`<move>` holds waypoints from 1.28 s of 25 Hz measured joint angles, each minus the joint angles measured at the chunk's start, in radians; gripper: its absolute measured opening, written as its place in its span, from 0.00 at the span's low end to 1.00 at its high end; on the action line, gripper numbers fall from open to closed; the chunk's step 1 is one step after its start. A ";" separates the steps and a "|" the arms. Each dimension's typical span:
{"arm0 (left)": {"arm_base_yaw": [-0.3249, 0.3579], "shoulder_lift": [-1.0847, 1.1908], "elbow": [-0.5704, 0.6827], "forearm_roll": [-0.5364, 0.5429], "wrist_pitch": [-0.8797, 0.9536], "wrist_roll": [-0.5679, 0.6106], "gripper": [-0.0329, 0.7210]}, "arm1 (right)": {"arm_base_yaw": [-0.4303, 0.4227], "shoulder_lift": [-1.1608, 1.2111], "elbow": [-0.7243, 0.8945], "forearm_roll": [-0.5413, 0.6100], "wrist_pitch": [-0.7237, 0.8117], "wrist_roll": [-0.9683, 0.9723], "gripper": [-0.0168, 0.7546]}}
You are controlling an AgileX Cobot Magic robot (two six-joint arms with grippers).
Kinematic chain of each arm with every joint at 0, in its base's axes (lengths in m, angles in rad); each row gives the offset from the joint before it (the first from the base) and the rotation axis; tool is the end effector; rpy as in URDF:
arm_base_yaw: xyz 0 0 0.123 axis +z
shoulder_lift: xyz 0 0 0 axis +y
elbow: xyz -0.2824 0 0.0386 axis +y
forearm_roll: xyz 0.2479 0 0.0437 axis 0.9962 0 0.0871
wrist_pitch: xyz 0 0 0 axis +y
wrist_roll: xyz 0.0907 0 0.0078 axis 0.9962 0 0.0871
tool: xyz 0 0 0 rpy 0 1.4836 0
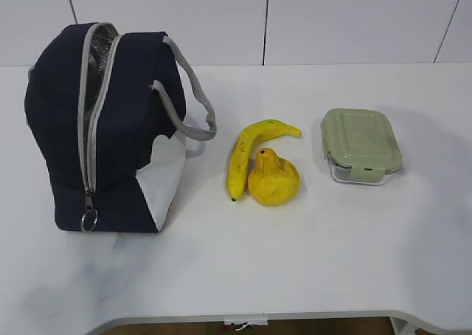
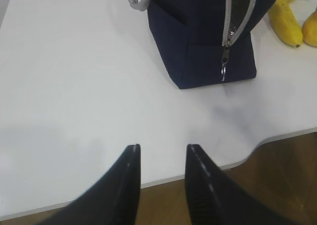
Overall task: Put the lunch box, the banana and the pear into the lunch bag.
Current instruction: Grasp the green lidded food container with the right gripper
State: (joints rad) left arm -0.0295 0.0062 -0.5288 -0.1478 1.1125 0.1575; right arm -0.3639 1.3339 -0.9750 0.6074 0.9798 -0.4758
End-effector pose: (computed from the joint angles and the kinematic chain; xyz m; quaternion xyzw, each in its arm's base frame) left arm -0.0103 -0.0117 0.2817 0.0857 0.8541 -0.0410 0.5113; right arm 0.2497 -0.0489 0.2870 0.0722 0.9476 0.1862 0.2493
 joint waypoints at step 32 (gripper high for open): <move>0.000 0.000 0.000 0.000 0.000 0.000 0.36 | -0.114 0.543 -0.324 0.460 0.210 -0.379 0.61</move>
State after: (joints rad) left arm -0.0295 0.0062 -0.5288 -0.1478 1.1125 0.1575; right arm -0.4779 1.8765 -1.2992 1.0675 1.1902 -0.8545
